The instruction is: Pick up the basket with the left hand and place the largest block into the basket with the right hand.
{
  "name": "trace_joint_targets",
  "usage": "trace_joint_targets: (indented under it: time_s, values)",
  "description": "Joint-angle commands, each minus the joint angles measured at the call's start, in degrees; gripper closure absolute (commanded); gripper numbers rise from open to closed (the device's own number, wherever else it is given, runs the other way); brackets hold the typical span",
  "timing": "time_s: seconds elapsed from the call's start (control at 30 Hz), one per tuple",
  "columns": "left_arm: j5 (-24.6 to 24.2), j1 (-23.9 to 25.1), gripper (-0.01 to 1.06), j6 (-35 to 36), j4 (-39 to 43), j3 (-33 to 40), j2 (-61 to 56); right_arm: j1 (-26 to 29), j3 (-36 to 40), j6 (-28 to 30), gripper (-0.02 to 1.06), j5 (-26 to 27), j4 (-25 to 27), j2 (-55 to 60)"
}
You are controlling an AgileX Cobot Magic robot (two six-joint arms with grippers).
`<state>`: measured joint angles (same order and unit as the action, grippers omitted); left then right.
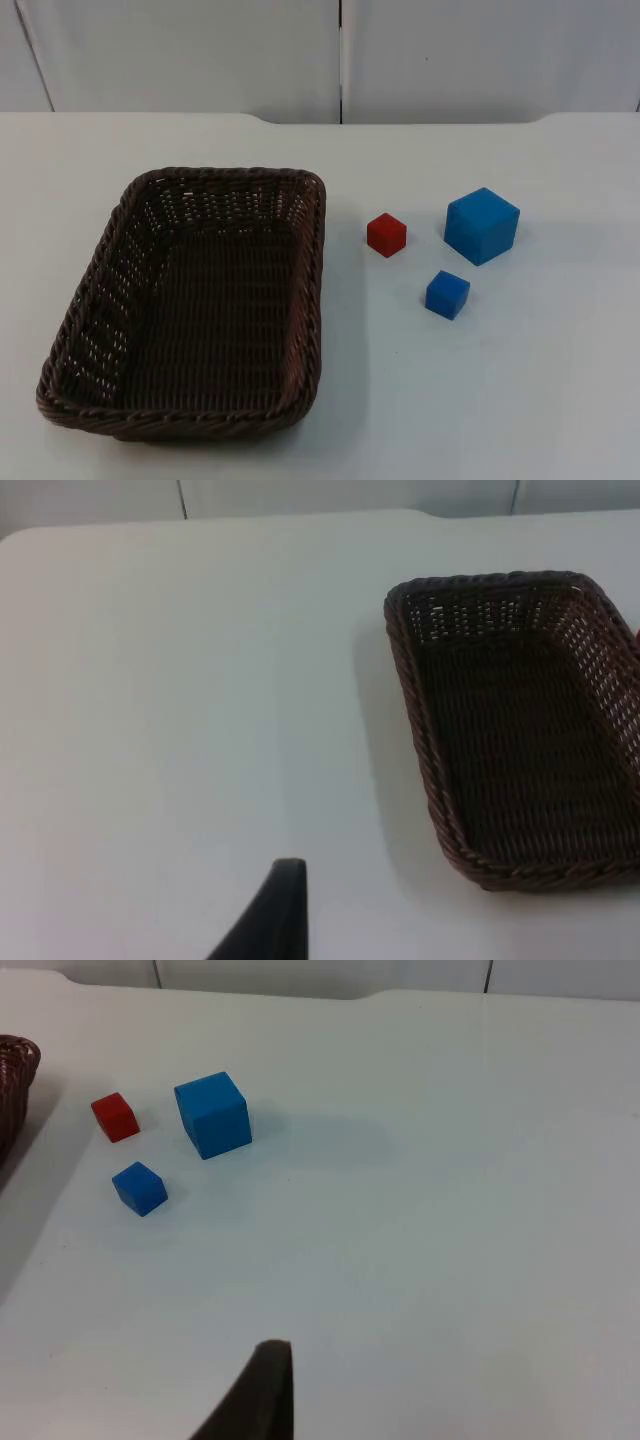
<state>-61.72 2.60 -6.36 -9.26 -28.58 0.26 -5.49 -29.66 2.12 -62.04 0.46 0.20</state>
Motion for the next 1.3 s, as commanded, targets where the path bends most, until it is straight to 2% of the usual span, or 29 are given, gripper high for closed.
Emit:
trace_joint_targets:
  time_s: [0.0, 0.83, 1.27]
  values:
    - [0.19, 0.15, 0.00, 1.37, 0.90, 0.21, -0.26, 0.42, 0.18, -0.07, -0.01, 0.26, -0.15, -0.20]
    - [0.43, 0.15, 0.00, 1.72, 0.28, -0.03, -0.26, 0.30, 0.18, -0.07, -0.01, 0.26, -0.46, -0.20]
    - [1.36, 0.15, 0.00, 1.72, -2.06, -2.09, 5.31, 0.30, 0.18, -0.07, -0.01, 0.26, -0.46, -0.20]
